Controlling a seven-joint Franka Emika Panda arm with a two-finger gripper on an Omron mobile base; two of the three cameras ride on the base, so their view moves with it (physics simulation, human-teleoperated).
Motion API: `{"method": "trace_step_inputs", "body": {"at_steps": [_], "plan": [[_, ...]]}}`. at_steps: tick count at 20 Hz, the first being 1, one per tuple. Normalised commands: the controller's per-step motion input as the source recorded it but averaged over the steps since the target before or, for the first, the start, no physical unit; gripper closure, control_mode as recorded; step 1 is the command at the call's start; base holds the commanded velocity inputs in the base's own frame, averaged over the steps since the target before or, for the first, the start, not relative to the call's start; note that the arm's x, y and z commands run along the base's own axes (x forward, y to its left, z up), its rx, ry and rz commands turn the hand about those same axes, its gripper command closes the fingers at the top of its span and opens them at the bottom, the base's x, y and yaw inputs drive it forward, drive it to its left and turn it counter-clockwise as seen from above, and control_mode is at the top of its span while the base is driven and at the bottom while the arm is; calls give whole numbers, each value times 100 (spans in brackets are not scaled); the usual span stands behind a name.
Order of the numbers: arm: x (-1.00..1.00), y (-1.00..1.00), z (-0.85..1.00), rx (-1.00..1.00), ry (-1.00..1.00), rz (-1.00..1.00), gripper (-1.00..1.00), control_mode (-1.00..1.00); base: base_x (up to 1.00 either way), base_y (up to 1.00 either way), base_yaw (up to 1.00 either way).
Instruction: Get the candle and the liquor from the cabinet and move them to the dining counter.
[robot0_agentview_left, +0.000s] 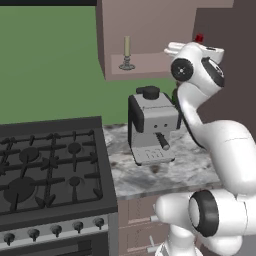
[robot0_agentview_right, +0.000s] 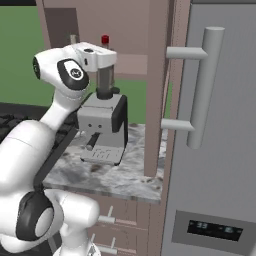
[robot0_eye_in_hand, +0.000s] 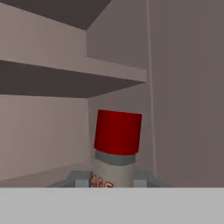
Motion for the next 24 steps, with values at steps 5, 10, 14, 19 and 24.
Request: {"method": "trace_step_inputs", "body": {"at_steps": [5,10,14,19,24], "plan": [[-71,29,0,0,18,7,100,-100,0,0,0],[-64,15,-11,-1,16,10,100,-100,0,0,0],[-73,0,-45,0,-2,14,100,-100,0,0,0],[-52,7,-13,0,1,11,100,-100,0,0,0],[-36,23,0,0,14,5,100,-100,0,0,0]]}}
